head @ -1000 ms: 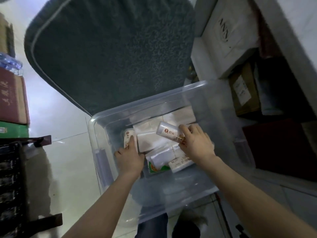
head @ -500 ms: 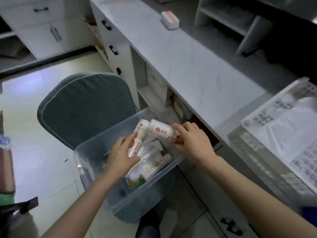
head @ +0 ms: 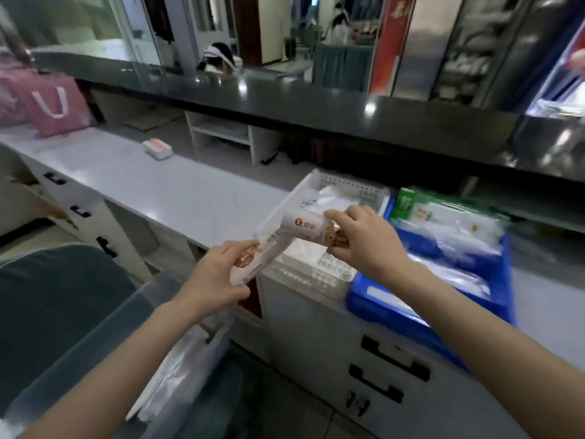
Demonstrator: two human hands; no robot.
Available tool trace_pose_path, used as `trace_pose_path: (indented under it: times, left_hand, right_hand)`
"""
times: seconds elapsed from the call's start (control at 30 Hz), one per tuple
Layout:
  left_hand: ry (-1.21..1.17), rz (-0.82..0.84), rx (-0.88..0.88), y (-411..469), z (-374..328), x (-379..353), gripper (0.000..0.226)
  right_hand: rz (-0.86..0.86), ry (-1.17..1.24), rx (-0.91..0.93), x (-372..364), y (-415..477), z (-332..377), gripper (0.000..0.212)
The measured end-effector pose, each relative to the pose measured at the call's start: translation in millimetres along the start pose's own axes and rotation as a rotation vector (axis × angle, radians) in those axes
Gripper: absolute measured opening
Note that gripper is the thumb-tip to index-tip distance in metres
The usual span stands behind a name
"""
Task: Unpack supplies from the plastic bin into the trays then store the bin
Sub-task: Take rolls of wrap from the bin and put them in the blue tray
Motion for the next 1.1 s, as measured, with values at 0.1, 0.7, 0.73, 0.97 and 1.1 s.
trace_pose_path:
  times: [0.1, 0.7, 0.73, 0.97, 1.1]
  left_hand:
    - [-0.011, 0.072, -0.15, 30.0, -44.0, -26.6, 0.08]
    - [0.123, 0.55, -0.625, 135.6, -189.7, -168.6, 0.076]
    - [0.109, 0.58, -0.624, 138.0, -191.8, -178.1, 0.075]
    - [0.046, 0.682, -0.613, 147.2, -187.4, -219.7, 0.059]
    - [0.014, 0.559, -0.658, 137.1, -177.7, -224.3, 0.039]
  right_hand:
    - [0.009, -0.026, -0.142, 15.3, -37.1, -57.2, 0.064]
    - [0.159, -0.097, -0.591, 32.4, -114.2, -197.1, 0.065]
    - [0.176, -0.09, -0.595, 30.4, -112.5, -197.5, 0.065]
    - [0.269, -0.08, -0.605, 7.0, -112.7, -200.6, 0.059]
    - [0.289, -0.075, -0.592, -8.5, -111.4, -201.2, 0.055]
Point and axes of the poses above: each hand's wrist, its own y-axis towards the middle knuckle, its own x-axis out of the back of the hand, z = x × y, the point moved 2 cm from there along y, towards the middle knuckle, and after that the axes turned 1 degree about z, right-handed, at the moved point
